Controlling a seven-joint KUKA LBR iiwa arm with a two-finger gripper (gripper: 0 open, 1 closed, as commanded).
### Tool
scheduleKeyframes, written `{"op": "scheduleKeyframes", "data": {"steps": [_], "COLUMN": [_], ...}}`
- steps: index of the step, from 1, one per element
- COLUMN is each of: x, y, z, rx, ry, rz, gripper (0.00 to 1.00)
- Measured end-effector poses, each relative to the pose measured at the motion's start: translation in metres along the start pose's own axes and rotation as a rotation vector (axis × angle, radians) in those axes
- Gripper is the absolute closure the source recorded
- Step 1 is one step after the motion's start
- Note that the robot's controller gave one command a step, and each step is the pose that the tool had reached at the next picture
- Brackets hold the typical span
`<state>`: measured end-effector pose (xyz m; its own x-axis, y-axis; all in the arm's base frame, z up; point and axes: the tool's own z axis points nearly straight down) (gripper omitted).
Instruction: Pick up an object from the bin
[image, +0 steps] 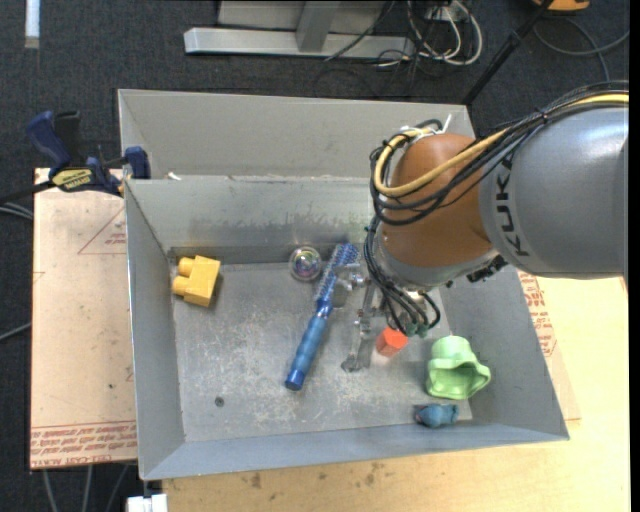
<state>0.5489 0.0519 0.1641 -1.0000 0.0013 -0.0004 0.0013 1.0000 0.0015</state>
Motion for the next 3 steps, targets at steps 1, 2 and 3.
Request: {"op": "scheduleKeyframes", "data": {"steps": [1, 2, 3], "x": [-0.036, -0.038, -0.036], "y": [0.009, 0.009, 0.014], "z": [0.096, 0.093, -0.064], "rx": [0.000, 0.000, 0.001], "ry": [0.002, -0.002, -0.010], "rz": [-0.226, -0.224, -0.245], "gripper": [0.00, 1.00, 1.00]}}
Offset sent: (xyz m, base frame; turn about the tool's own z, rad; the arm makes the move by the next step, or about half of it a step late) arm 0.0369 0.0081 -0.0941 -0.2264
